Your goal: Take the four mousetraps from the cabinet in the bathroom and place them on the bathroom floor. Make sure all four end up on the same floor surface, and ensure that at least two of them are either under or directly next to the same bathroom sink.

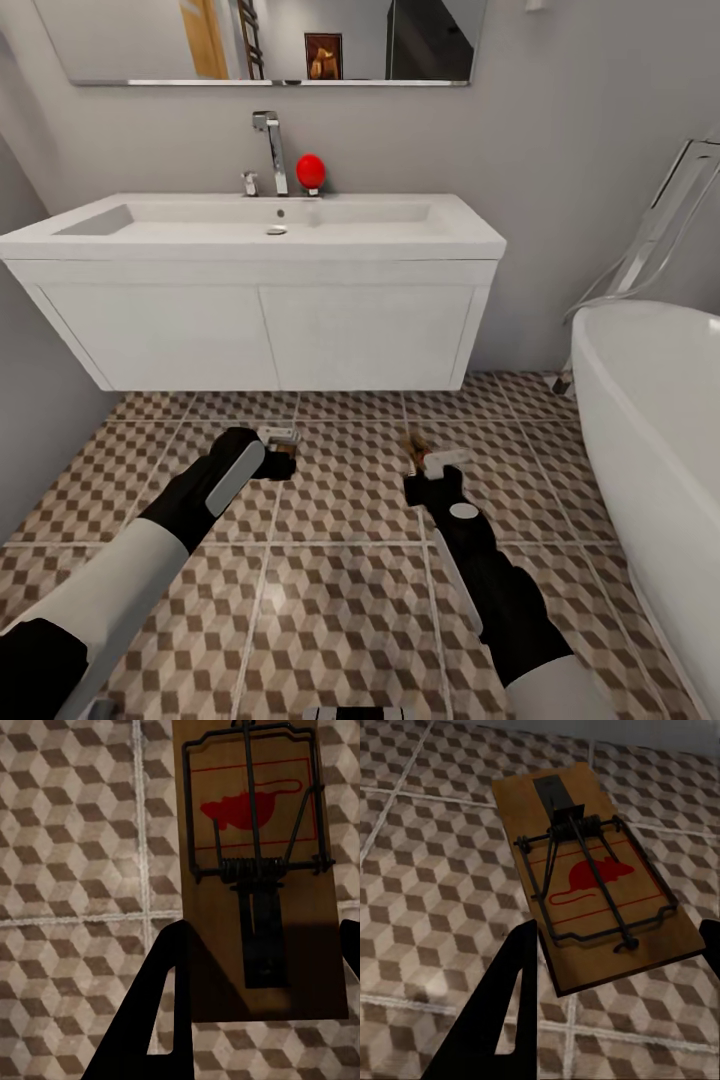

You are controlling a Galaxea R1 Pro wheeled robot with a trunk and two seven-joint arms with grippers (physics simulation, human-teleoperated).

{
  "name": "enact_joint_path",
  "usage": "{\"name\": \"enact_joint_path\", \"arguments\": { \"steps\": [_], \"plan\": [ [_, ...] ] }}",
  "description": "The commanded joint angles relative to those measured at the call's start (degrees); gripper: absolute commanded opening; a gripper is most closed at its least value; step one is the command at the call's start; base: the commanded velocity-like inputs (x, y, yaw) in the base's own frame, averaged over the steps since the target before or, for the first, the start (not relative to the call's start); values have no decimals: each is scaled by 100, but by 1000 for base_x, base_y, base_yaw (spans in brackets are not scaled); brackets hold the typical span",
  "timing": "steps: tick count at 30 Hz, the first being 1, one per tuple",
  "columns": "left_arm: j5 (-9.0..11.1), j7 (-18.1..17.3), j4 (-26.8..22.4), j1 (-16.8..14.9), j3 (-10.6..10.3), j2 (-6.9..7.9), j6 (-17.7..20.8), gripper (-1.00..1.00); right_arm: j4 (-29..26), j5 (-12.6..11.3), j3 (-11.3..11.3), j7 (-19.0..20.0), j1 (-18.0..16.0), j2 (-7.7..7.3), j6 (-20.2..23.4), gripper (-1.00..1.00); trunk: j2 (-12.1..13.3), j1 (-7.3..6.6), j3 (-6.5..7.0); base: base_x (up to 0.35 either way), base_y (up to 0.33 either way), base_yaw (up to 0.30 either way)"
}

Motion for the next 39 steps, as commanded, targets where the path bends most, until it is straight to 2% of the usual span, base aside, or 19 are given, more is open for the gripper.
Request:
{"name": "enact_joint_path", "arguments": {
  "steps": [1, 5, 7, 9, 11, 16, 20, 30, 39],
  "plan": [
    [54, 61, -8, -6, -27, 5, 7, -100, 2, 19, 7, -25, -3, 3, 94, -100, -44, 21, -23, 0, 0, 0],
    [55, 61, -29, -6, -37, -2, 7, -100, 218, 20, -1, -45, -40, 21, 264, -100, -204, 109, -95, 0, 0, 0],
    [55, 61, -34, -6, -39, -6, 8, -100, 428, 20, -1, -50, -151, 23, 287, -100, -284, 153, -131, 0, 0, 0],
    [55, 61, -33, -6, -43, -5, 13, -100, 1007, 12, 1, -54, -439, 23, 287, -100, -365, 197, -167, 0, 0, 0],
    [55, 61, -32, -6, -43, -4, 15, -100, 1152, 9, -1, -54, -510, 23, 278, -100, -445, 241, -203, 0, 0, 0],
    [55, 61, -11, 3, -47, -5, 9, -100, 1286, 11, -3, -55, -611, 23, 275, -100, -645, 351, -293, 0, 0, 0],
    [55, 66, -10, 10, -162, -8, 3, -100, 1347, 12, -1, -55, -847, 23, 274, -100, -806, 439, -364, 0, 0, 0],
    [55, 74, 4, 12, -364, -17, -9, -100, 1512, 3, -5, -50, -1182, 32, 270, -100, -819, 464, -586, 0, 0, 0],
    [57, 74, 6, 19, -395, -19, -10, -100, 1429, -9, 39, 28, -1231, 40, 255, -100, -831, 488, -785, 0, 0, 0]
  ]
}}
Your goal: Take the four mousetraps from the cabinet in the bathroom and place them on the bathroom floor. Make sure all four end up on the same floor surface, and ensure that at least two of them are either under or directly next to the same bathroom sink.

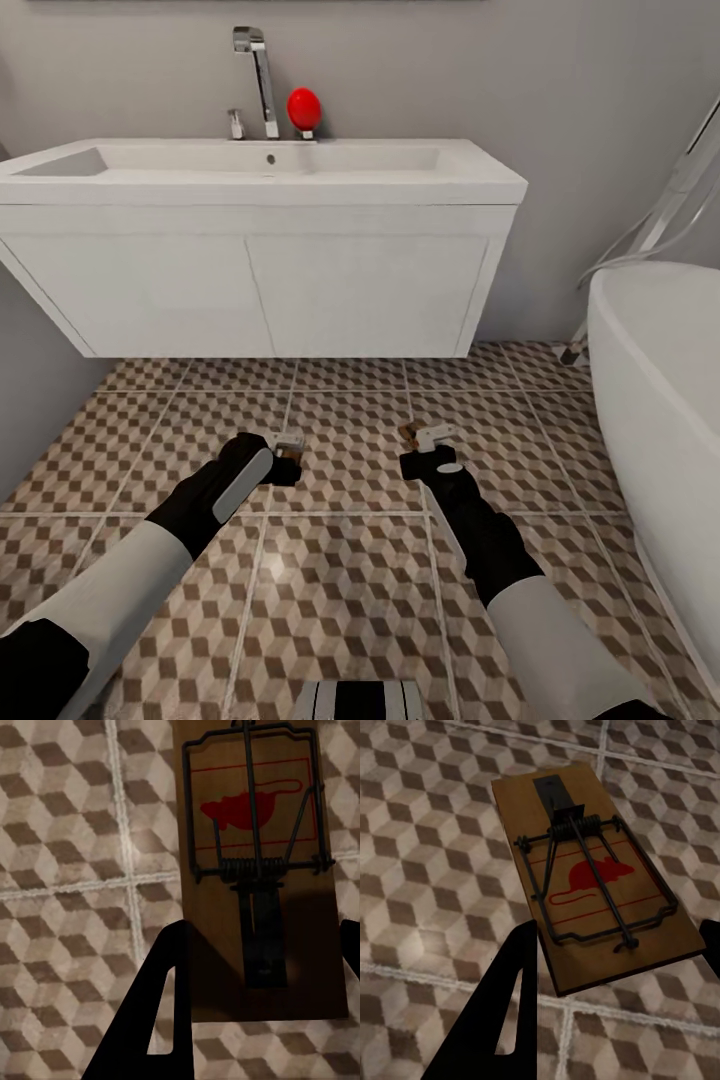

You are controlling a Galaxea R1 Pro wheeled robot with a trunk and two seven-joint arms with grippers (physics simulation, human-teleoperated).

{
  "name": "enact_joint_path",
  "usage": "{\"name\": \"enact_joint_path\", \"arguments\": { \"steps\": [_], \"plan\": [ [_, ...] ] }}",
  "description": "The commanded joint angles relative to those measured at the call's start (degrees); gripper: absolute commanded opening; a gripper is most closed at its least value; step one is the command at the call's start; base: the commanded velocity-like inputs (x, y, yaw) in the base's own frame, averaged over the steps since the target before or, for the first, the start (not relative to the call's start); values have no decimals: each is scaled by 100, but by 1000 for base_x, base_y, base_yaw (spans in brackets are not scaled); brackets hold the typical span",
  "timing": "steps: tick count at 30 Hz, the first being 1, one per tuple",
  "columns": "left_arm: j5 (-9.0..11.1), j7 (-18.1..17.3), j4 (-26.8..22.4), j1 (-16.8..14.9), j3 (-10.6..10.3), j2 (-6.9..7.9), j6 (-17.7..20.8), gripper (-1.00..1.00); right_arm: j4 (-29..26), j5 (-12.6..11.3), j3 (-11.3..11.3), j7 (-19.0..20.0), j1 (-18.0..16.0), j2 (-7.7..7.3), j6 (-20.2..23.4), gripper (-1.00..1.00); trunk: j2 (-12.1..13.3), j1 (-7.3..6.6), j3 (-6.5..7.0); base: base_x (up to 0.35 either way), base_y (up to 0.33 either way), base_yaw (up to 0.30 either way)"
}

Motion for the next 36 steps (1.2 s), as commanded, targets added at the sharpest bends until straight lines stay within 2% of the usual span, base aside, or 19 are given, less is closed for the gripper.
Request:
{"name": "enact_joint_path", "arguments": {
  "steps": [1, 8, 27, 36],
  "plan": [
    [53, 59, -8, -5, -25, 7, 7, -100, -71, 16, 15, 1, -1, -4, 38, -100, -4, 1, -27, 0, 0, 0],
    [52, 65, -33, -4, -25, -35, 7, -100, -402, 18, 29, 115, -1, -17, 38, -100, -13, 19, -195, 0, 0, 0],
    [52, 66, -52, -4, -25, -51, -1, -100, -419, 18, 30, 131, -3, -18, 38, -100, -38, 68, -787, 0, 0, 0],
    [52, 58, -58, -4, -25, -81, 6, -100, -420, 18, 30, 131, -1, -18, 38, -100, -38, 68, -869, 0, 0, 0]
  ]
}}
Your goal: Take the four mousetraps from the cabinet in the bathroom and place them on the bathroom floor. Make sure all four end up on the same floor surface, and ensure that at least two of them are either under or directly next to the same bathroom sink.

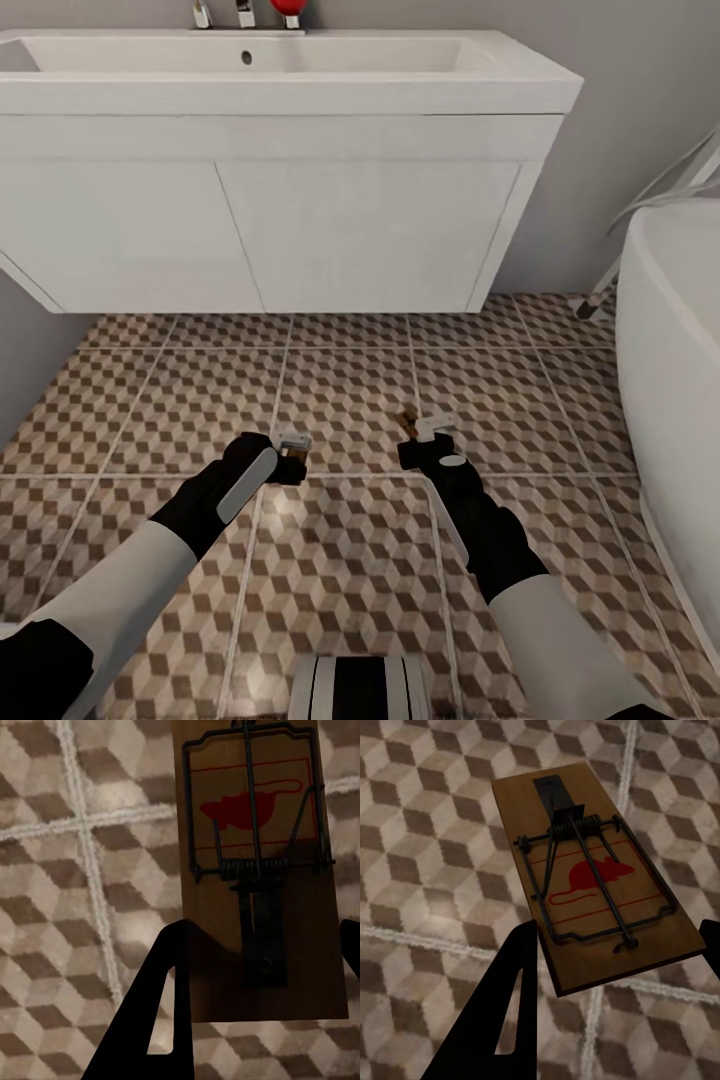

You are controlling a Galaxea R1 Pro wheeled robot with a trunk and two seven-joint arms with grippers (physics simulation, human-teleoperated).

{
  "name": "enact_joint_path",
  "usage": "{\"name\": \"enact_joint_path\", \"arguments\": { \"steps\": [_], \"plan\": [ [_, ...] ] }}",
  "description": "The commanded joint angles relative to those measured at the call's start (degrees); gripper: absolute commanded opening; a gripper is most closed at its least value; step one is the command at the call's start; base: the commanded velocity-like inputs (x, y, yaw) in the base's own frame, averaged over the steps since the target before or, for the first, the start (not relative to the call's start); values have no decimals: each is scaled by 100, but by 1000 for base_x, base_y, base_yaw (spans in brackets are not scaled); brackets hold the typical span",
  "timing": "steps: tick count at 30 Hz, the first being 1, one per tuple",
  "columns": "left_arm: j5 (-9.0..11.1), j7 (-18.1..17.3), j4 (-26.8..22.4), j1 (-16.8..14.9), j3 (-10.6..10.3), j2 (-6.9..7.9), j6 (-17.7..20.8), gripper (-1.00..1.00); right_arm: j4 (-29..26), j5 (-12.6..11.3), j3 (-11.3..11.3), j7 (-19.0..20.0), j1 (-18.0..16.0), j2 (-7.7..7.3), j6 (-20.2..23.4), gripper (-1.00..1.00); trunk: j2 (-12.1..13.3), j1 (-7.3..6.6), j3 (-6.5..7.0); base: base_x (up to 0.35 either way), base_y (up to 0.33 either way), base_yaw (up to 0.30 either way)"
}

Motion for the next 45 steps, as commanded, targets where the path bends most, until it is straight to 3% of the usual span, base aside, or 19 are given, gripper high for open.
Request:
{"name": "enact_joint_path", "arguments": {
  "steps": [1, 22, 40, 45],
  "plan": [
    [55, 61, -5, -5, -23, 5, 7, -100, -7, 14, 11, -24, -3, -1, 36, -100, -2, -1, -13, 6, 0, 0],
    [56, 60, 0, -5, -15, -1, 8, -100, -8, 23, 11, -24, 0, -18, 36, -100, -2, -1, -101, 204, 126, 0],
    [55, 60, 16, -5, -24, -29, -1, -100, -7, 23, 11, -24, -2, -26, 36, -100, -2, -1, -101, 45, -13, 0],
    [56, 60, 18, -5, -24, -29, -1, -100, -8, 23, 11, -24, -5, -27, 36, -100, -8, 12, -220, 0, 0, 0]
  ]
}}
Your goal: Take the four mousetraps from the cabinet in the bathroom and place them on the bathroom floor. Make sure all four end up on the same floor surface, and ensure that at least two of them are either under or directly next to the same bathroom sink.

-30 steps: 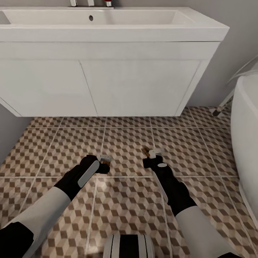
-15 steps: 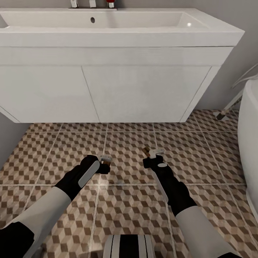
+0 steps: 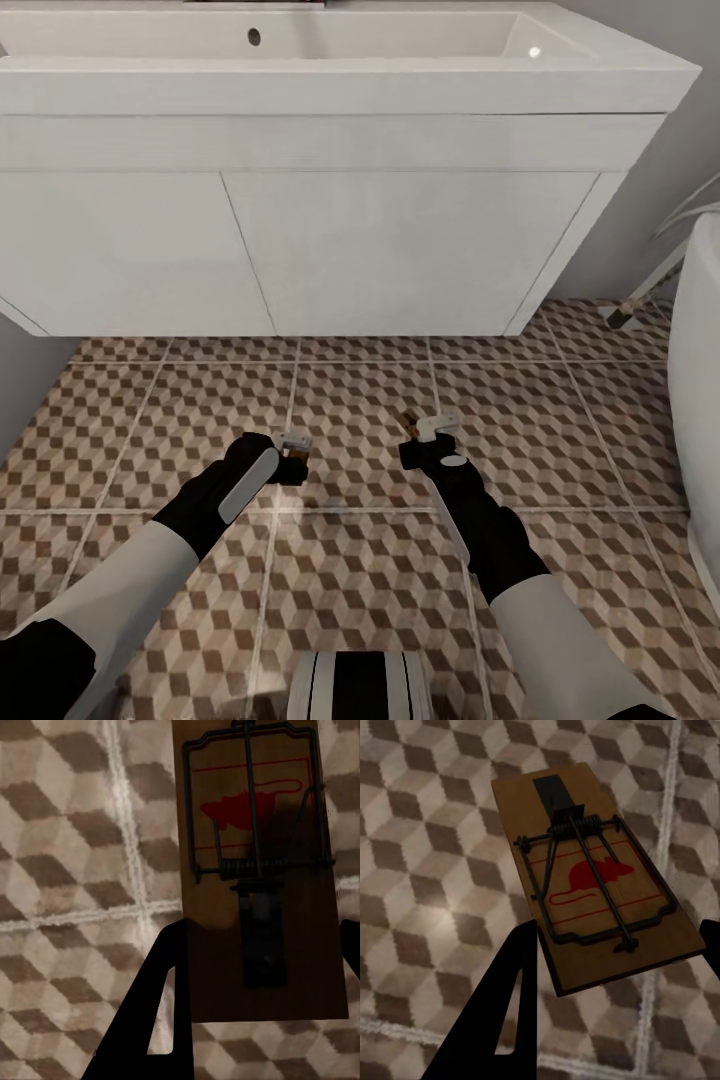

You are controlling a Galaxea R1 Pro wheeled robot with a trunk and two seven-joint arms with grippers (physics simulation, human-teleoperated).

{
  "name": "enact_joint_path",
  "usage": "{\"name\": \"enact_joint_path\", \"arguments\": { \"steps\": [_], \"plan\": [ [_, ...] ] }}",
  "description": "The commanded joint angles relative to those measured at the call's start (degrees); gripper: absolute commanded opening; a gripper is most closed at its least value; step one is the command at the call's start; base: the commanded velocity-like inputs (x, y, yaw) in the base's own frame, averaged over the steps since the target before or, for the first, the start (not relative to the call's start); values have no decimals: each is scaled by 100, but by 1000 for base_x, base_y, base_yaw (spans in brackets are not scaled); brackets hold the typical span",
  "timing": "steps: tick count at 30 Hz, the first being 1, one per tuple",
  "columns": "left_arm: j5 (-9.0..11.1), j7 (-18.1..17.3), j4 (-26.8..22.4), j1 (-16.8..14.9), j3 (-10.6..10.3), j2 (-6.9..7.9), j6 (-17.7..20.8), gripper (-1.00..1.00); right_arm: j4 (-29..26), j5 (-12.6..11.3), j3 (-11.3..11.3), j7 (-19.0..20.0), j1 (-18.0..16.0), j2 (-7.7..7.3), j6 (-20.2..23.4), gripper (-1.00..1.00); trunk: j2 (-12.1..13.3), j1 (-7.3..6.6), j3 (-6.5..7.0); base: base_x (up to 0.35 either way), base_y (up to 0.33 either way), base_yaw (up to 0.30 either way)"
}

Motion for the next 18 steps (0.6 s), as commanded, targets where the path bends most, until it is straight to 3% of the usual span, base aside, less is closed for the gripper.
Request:
{"name": "enact_joint_path", "arguments": {
  "steps": [1, 18],
  "plan": [
    [53, 61, -8, -5, -24, 7, 7, -100, -7, 16, 11, -23, -2, -1, 36, -100, -3, 1, -32, 0, 0, 0],
    [52, 69, -26, -5, -24, -64, 7, -100, -7, 16, 11, -23, 2, -1, 36, -100, -26, 45, -518, 0, 0, 0]
  ]
}}
